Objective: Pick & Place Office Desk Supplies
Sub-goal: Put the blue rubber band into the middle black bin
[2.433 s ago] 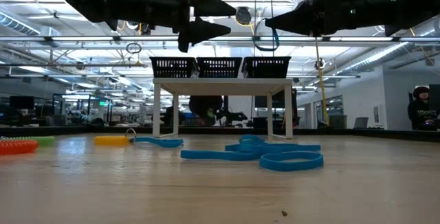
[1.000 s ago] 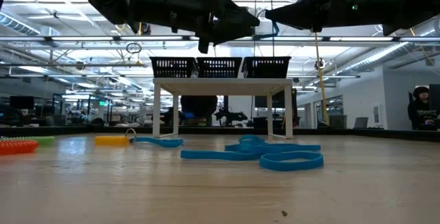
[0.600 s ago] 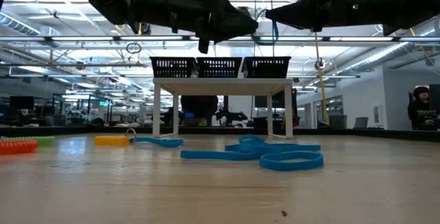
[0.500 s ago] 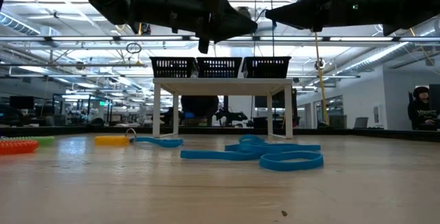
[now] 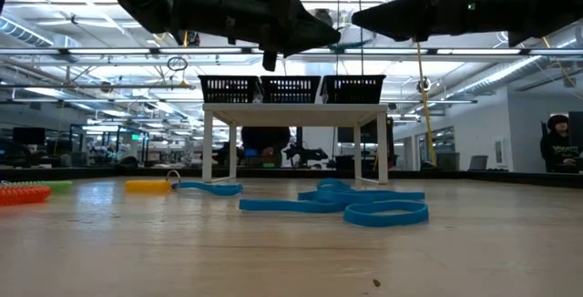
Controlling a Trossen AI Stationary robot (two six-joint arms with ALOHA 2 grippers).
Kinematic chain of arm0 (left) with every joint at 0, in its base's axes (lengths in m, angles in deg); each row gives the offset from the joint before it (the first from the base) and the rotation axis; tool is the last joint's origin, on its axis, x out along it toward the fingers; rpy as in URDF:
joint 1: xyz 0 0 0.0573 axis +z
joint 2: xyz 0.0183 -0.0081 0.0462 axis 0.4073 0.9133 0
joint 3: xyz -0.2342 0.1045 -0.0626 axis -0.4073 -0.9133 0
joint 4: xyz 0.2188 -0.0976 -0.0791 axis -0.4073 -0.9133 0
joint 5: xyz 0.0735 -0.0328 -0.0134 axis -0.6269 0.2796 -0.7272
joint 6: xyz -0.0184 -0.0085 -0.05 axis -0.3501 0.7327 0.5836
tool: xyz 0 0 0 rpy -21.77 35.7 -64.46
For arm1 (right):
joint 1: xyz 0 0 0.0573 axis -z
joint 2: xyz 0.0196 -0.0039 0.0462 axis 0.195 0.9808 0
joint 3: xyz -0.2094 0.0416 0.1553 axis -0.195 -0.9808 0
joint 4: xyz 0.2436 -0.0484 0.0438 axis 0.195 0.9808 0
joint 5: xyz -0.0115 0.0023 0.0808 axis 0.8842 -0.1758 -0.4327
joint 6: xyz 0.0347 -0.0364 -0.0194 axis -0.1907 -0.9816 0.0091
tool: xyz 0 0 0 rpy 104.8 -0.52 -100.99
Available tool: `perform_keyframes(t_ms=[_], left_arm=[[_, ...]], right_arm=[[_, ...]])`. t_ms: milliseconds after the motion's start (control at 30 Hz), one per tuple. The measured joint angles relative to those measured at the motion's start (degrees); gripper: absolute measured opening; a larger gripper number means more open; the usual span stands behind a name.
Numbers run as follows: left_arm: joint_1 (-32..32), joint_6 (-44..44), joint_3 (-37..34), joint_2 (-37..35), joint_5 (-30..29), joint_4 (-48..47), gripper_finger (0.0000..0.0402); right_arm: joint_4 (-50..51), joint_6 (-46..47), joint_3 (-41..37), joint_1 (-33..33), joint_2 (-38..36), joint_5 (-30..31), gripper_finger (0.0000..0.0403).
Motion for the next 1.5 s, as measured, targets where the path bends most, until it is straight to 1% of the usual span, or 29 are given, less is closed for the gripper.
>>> perform_keyframes(t_ms=[167, 233, 300, 367, 400, 533, 667, 800, 967, 1133, 1267, 1367, 1500], left_arm=[[0.1, -1.1, 0.0, 0.0, 0.0, 0.0, 0.0005], [0.3, -1.5, 0.0, -0.3, 0.0, 0.0, 0.0007], [0.7, -1.5, 0.0, -0.9, 0.0, -0.3, 0.0013], [1.2, -1.5, 0.0, -1.7, 0.0, 0.0, 0.0012], [1.5, -1.5, -0.1, -2.5, 0.0, -1.3, 0.001], [3.0, -2.5, -0.1, -5.6, -0.1, -2.1, 0.0007], [4.7, -5.0, -0.1, -9.2, -2.6, -5.5, 0.0013], [7.0, -6.2, 0.0, -12.1, -3.2, -8.3, 0.0005], [10.3, -5.8, 0.0, -12.3, -5.6, -8.5, 0.0011], [13.5, -1.8, 0.0, -12.3, -6.2, -8.3, 0.0006], [15.1, -1.7, 0.0, -12.3, -6.3, -7.8, 0.001], [16.3, -1.6, 0.0, -12.2, -10.1, -8.6, 0.0004], [18.0, 0.6, 0.0, -11.0, -15.4, -8.5, 0.0014]], right_arm=[[2.4, 3.2, 0.0, 0.0, -3.5, 2.7, 0.0176], [4.7, 3.5, 0.0, 0.0, -5.8, 3.0, 0.0203], [7.3, 3.6, 0.0, 0.0, -8.1, 3.0, 0.0224], [10.1, 4.0, 0.0, 0.0, -10.3, 3.0, 0.0237], [11.5, 4.1, 0.0, 0.0, -11.3, 3.0, 0.024], [16.4, 4.1, -0.1, 0.0, -14.5, 4.4, 0.0239], [18.2, 4.2, -0.7, 0.6, -17.3, 5.2, 0.0228], [14.8, 5.4, -4.5, 1.8, -21.0, 4.1, 0.0219], [8.8, 5.8, -10.2, 3.9, -25.0, 4.2, 0.0212], [1.8, 9.8, -16.1, 6.0, -26.9, 4.2, 0.021], [-2.7, 10.6, -19.9, 7.0, -27.7, 4.3, 0.021], [-3.1, 10.7, -20.4, 8.1, -28.0, 4.5, 0.0207], [-3.1, 11.7, -20.4, 9.3, -27.9, 4.3, 0.0203]])
